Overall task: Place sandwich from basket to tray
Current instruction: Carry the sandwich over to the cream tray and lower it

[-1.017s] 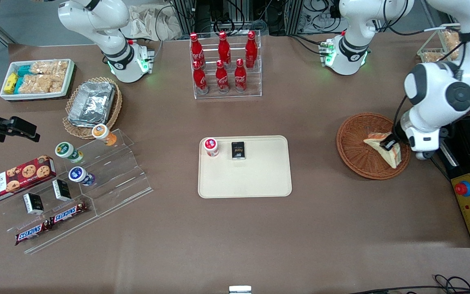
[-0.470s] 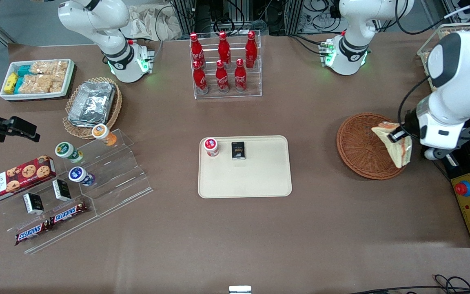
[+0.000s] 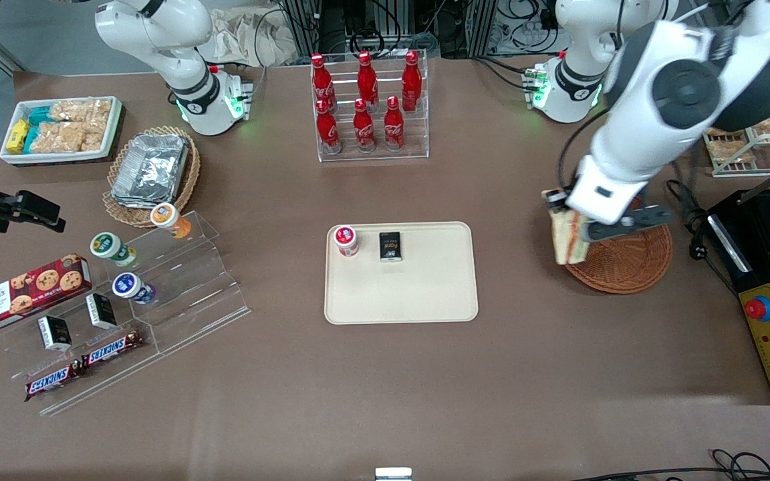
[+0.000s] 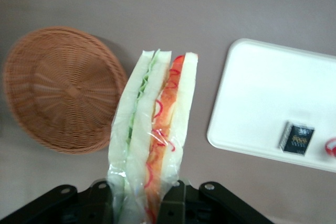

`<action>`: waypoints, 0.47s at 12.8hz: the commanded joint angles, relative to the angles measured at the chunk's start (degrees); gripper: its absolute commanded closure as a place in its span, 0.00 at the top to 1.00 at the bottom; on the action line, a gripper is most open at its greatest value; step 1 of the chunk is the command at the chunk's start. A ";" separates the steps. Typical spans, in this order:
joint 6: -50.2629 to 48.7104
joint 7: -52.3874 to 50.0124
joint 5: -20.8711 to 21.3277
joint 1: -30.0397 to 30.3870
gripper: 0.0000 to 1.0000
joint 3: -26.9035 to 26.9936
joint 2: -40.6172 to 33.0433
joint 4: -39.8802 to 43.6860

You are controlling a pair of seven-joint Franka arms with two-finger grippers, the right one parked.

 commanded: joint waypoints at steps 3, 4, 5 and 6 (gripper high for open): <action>6.28 -2.31 1.10 -3.42 0.00 -2.66 10.70 2.29; 8.65 -3.45 1.10 -4.65 0.00 -2.66 12.46 2.29; 10.59 -5.11 1.62 -5.88 0.00 -2.58 14.91 2.11; 12.35 -7.48 4.58 -7.28 0.00 -2.66 17.20 2.02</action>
